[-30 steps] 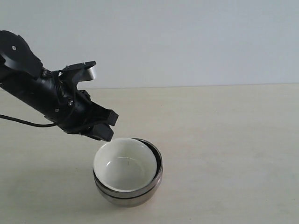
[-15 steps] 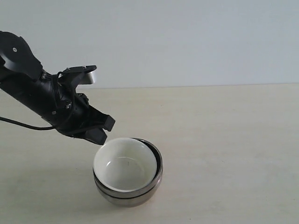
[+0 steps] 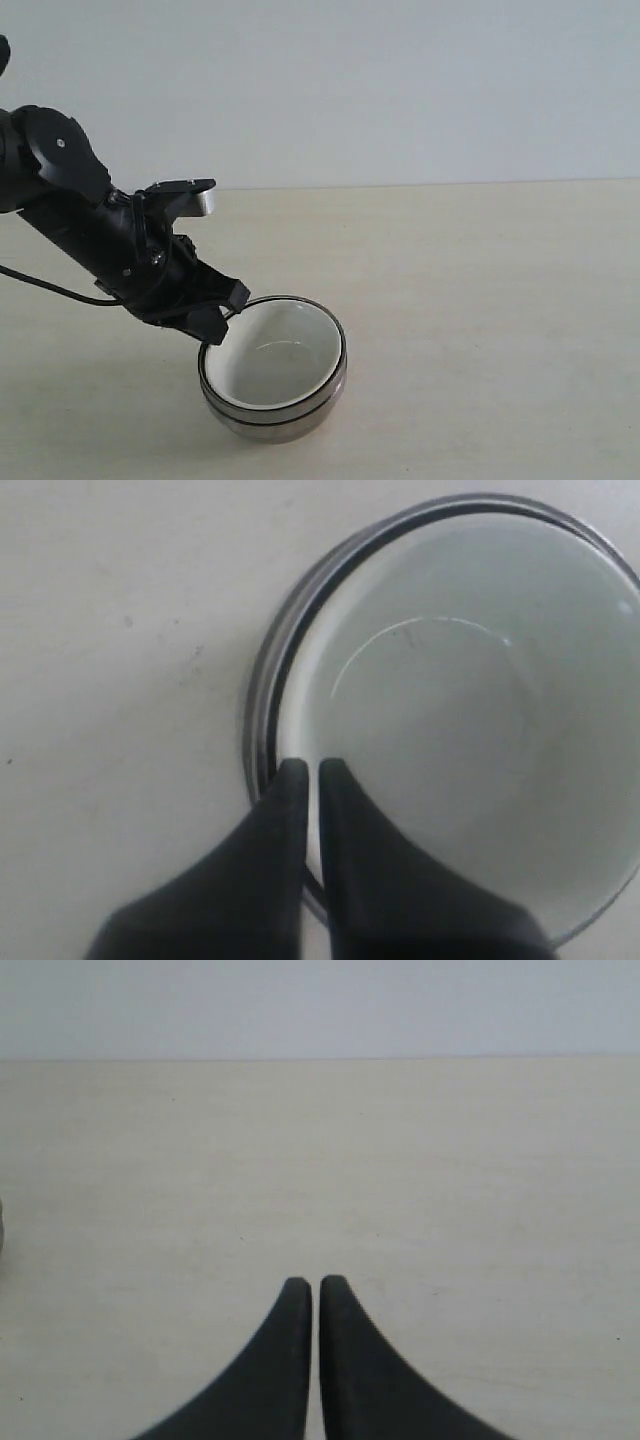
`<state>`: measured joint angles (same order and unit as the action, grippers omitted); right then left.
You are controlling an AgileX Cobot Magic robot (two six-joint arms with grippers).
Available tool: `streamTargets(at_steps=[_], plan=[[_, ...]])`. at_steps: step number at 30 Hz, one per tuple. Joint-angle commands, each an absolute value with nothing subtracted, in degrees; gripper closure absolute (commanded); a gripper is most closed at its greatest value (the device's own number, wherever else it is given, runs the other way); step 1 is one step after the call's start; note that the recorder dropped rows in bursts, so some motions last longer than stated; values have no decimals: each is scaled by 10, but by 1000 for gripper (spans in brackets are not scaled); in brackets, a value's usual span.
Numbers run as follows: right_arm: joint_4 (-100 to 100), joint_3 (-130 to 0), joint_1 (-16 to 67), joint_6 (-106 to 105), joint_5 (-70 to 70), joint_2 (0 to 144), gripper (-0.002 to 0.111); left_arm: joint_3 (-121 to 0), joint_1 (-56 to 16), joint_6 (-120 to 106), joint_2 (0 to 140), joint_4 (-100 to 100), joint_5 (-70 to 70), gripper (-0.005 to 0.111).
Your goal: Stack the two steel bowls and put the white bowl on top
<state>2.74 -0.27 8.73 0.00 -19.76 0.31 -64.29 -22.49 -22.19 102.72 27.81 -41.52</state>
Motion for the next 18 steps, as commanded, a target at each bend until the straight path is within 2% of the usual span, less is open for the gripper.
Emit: streamTargets(at_steps=[1,18], plan=[[24,0,85,0,-196,0,108,-641,-225,-215,1033,275,-415,103],[24,0,85,0,-196,0,108,-649,-225,-214,944,280,-427,103]])
